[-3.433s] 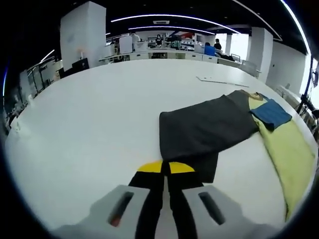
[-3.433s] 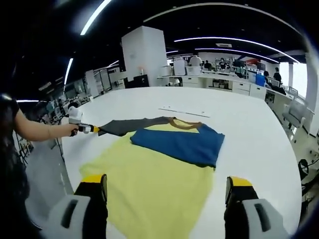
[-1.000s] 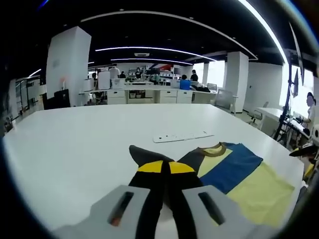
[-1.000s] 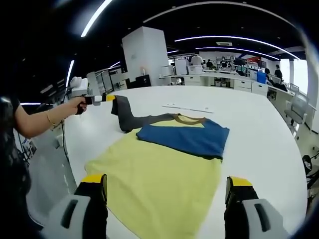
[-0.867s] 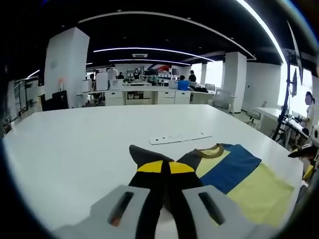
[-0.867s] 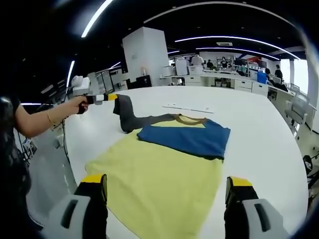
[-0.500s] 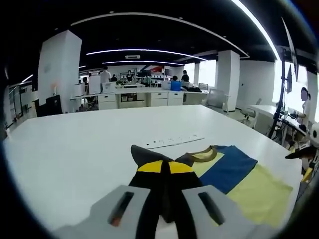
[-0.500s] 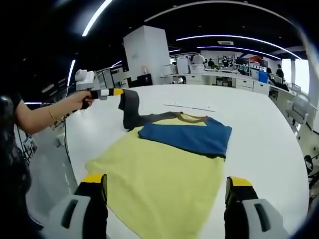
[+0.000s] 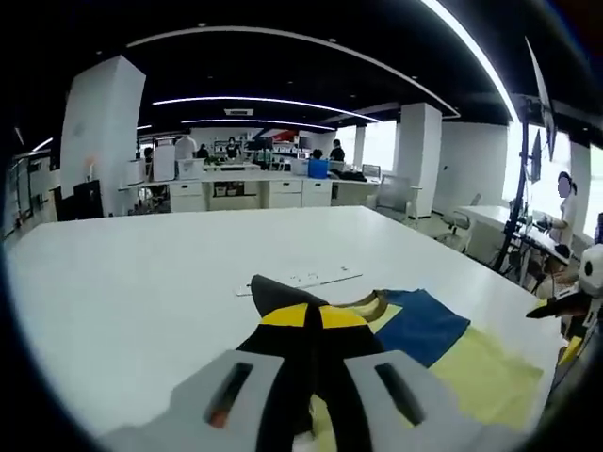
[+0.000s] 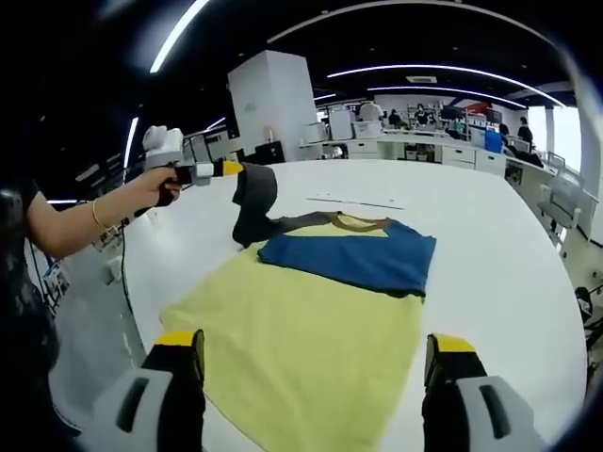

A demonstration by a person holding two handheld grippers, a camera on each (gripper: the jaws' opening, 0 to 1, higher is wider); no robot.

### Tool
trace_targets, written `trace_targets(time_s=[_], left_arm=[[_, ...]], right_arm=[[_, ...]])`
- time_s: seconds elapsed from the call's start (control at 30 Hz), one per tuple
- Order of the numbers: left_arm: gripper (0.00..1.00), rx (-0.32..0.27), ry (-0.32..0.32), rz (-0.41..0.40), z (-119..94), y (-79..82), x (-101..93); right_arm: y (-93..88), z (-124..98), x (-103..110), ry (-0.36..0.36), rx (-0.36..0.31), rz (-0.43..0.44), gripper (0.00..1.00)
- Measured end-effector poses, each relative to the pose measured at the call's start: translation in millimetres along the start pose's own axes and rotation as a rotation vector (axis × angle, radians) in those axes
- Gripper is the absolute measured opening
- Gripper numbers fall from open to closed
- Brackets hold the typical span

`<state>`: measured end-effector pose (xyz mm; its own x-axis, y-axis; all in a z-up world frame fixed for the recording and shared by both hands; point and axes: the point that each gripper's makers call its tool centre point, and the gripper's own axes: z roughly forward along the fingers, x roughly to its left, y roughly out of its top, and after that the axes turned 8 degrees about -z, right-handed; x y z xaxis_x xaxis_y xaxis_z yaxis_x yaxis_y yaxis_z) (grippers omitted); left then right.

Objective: Fold the garment on the visible template until the final outline fits inside the template.

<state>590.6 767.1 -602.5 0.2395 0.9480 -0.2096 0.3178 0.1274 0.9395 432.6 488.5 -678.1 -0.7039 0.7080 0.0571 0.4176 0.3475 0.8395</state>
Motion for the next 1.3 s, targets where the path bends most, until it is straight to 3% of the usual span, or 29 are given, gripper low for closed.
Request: trace_targets(time_s=[0.5,1.3], left_arm=[[0.0,0.015,-0.052,-0.002,21,-7.4,-29.4],[0.0,0.068,-0.147,0.061,59,-40.1,-86.7]], right_arm=[[-8.6,-5,-7,-0.017,0.007,0.025,0.97],[-20.0,-3,-10,-0.019,0.03,0.045,0.97]])
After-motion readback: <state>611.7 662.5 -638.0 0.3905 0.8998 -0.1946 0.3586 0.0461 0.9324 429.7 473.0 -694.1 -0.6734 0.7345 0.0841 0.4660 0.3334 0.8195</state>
